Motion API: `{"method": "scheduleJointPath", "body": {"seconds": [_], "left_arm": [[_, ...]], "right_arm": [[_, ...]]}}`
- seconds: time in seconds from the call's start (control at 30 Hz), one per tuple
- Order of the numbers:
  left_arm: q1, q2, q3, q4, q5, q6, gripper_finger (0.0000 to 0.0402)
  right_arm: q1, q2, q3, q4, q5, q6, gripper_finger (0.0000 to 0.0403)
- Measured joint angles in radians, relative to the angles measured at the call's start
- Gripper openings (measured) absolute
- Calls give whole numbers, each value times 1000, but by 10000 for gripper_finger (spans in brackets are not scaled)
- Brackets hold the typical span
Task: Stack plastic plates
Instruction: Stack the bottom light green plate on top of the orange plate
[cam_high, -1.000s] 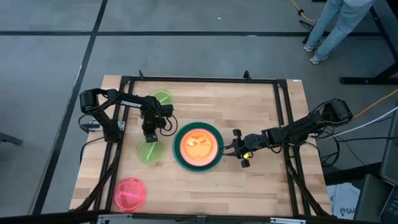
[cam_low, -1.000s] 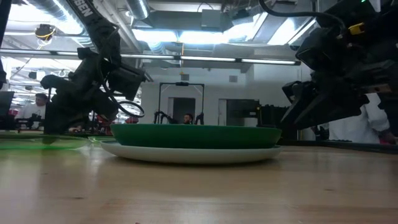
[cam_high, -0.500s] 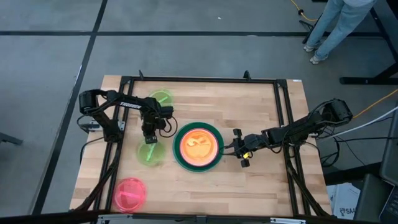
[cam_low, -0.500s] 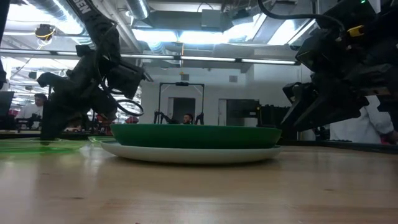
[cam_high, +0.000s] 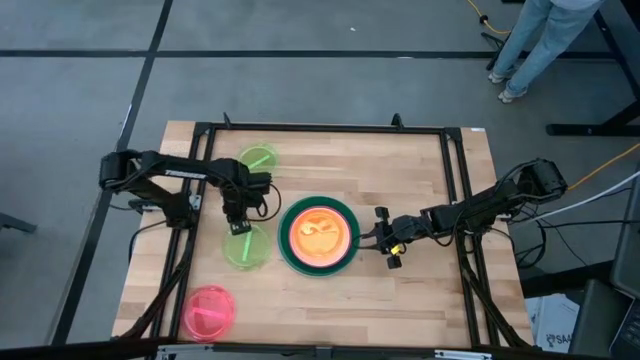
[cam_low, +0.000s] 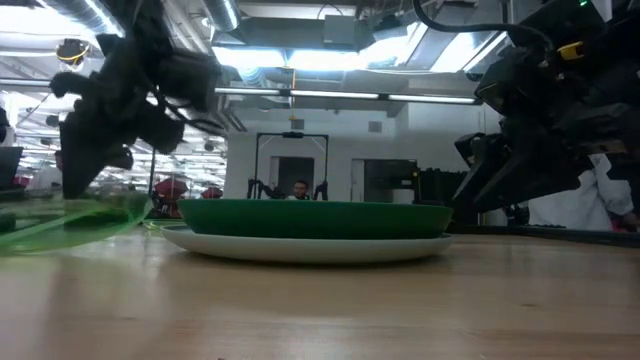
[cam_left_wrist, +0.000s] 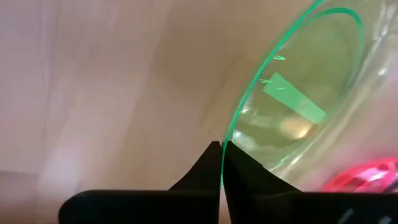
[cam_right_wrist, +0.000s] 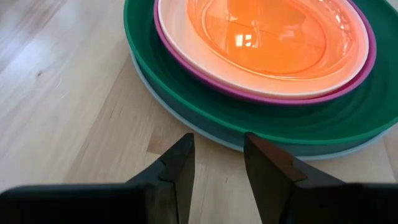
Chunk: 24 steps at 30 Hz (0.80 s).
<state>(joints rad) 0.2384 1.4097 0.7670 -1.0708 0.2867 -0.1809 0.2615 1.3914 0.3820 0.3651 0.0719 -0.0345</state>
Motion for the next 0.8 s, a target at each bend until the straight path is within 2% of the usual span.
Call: {"method": "scheduleJointPath", "body": {"seconds": [0.47, 0.6, 0.8], "left_arm": [[-11, -211, 1, 41, 125, -268, 0], [-11, -241, 1, 127, 164, -319, 0], [-11, -252, 1, 349, 172, -407, 0]], "right_arm": [[0, 0, 0, 1, 0, 0, 131], [0, 0, 0, 1, 0, 0, 131], [0, 0, 0, 2, 3, 0, 131]]}}
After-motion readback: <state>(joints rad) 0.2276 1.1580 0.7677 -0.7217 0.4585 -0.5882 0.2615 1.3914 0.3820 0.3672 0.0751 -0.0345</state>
